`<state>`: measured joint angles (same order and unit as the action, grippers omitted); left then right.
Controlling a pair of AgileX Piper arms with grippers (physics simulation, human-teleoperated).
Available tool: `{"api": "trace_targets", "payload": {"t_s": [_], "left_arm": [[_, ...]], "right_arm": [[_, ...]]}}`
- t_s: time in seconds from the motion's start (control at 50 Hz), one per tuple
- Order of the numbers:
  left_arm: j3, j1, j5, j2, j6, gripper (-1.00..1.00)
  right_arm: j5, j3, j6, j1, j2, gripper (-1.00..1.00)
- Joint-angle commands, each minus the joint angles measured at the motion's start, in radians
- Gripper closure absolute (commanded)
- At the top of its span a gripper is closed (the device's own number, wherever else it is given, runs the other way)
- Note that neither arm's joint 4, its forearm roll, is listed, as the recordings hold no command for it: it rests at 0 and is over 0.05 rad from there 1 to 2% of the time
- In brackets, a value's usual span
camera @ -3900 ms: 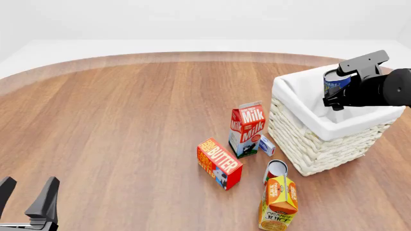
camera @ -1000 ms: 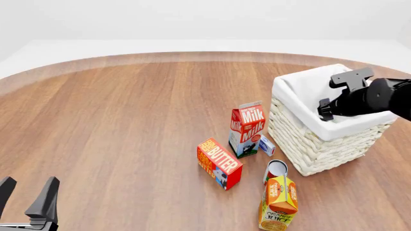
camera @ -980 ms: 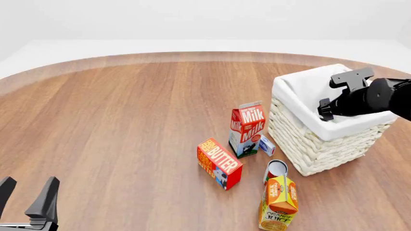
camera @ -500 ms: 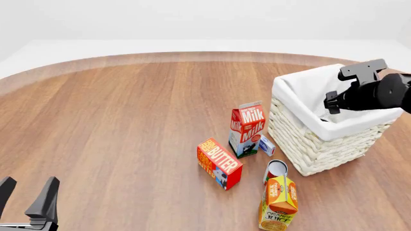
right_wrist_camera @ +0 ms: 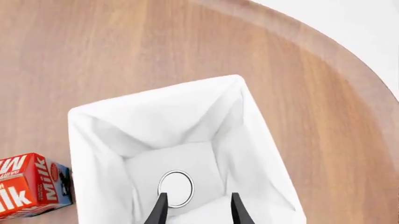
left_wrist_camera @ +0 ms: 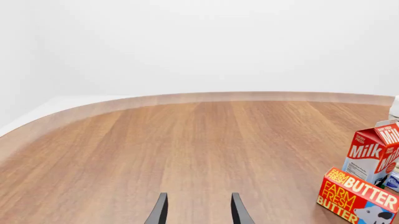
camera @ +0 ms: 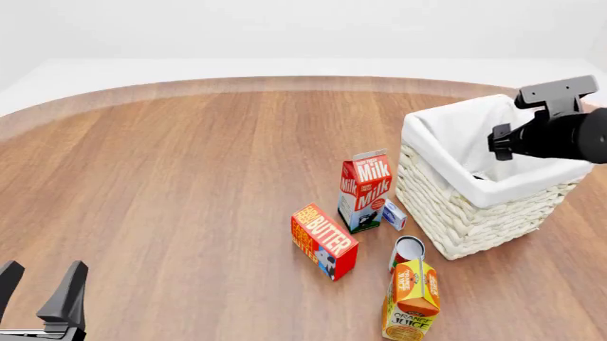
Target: Pick up the alphabet soup, and put it in the basket.
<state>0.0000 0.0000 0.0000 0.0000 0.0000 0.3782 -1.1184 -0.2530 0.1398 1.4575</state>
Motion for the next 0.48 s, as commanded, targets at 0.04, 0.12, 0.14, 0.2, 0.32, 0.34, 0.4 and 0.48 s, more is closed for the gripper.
{"api": "trace_targets", "payload": {"t_s": [0.04,0.12,0.14,0.2,0.32,0.34,0.4,0.48], "left_arm": [[0.000,0.000,0.000,0.000,0.000,-1.00],[0.000,0.000,0.000,0.000,0.000,-1.00],[0.000,0.000,0.000,0.000,0.000,-1.00],[0.000,0.000,0.000,0.000,0.000,-1.00],[0.000,0.000,0.000,0.000,0.000,-1.00],[0.000,0.000,0.000,0.000,0.000,-1.00],[0.000,0.000,0.000,0.000,0.000,-1.00],[0.000,0.000,0.000,0.000,0.000,-1.00]], "right_arm": [[-0.016,0.031,0.018,-0.012,-0.072,-1.00],[-0.022,0.035,0.017,-0.012,-0.083,-1.00],[-0.023,0.036,0.016,-0.012,-0.085,-1.00],[-0.028,0.040,0.015,-0.010,-0.094,-1.00],[-0.043,0.052,0.006,0.000,-0.123,-1.00],[-0.054,0.056,0.006,-0.003,-0.149,-1.00],[-0.055,0.057,0.011,-0.007,-0.167,-1.00],[-0.068,0.069,0.007,0.000,-0.186,-1.00]]}}
